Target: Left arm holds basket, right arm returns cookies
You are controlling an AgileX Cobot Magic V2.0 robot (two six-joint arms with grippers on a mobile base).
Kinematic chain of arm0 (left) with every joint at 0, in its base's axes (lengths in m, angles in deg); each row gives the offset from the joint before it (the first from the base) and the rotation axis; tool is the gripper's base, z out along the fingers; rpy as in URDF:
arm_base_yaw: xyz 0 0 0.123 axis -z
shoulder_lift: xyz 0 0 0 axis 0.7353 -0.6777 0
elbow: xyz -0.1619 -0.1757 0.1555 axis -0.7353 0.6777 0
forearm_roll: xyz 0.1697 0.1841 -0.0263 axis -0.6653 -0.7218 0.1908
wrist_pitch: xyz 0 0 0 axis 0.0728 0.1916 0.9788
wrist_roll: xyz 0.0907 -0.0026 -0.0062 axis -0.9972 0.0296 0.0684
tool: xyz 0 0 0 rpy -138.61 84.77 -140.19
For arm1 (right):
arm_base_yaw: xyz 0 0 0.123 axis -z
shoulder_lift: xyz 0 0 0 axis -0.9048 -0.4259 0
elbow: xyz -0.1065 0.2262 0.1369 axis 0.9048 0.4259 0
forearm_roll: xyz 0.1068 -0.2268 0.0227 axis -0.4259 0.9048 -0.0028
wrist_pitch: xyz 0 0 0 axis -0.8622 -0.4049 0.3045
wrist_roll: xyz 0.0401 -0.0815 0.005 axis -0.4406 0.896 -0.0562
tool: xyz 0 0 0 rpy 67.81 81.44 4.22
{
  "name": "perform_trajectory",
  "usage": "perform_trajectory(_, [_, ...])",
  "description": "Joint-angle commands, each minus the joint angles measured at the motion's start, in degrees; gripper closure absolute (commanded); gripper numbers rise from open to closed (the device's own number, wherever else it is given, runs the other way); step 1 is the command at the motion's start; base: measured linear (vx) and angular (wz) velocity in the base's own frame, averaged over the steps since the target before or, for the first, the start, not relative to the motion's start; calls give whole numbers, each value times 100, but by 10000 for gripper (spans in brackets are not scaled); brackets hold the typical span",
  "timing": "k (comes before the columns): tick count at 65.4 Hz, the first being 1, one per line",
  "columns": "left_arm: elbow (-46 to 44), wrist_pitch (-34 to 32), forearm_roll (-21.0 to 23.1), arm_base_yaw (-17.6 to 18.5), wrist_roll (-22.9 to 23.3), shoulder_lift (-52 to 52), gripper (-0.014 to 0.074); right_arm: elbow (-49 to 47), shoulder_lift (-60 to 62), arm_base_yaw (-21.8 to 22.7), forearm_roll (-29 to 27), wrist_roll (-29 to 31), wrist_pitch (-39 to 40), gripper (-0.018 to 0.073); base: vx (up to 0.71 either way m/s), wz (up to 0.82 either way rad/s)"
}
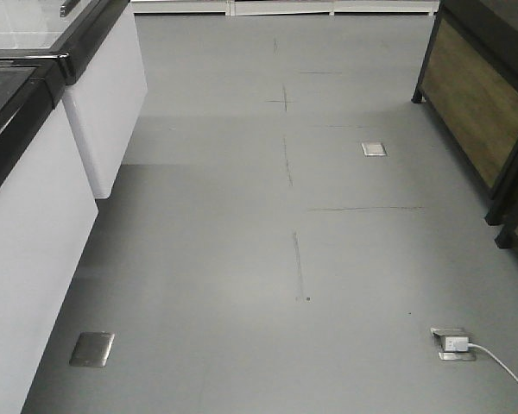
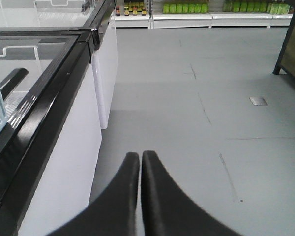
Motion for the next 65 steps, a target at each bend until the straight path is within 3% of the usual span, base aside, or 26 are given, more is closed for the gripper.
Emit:
perform_trajectory(1, [-170,-419,3,2,15,-140,600,111,69,3,40,-10,411,565,0,0])
perform_trajectory(17, [-170,-413,-2,2,7,-140,505,111,69,3,40,-10,411,565,0,0])
perform_trajectory(41, [-170,-433,-2,2,7,-140,88,111,69,3,40,-10,411,565,0,0])
perform_trajectory(52, [-170,-703,112,2,145,-140,57,111,69,3,40,-10,411,565,0,0])
perform_trajectory(57, [-170,-483,422,2,464,-141,63,111,69,3,40,-10,411,565,0,0])
perform_trajectory(61, [-221,-218,451,-20,562,-216,75,111,69,3,40,-10,411,565,0,0])
perform_trajectory(65, [-438,150,451,-19,966,-407,90,111,69,3,40,-10,411,565,0,0])
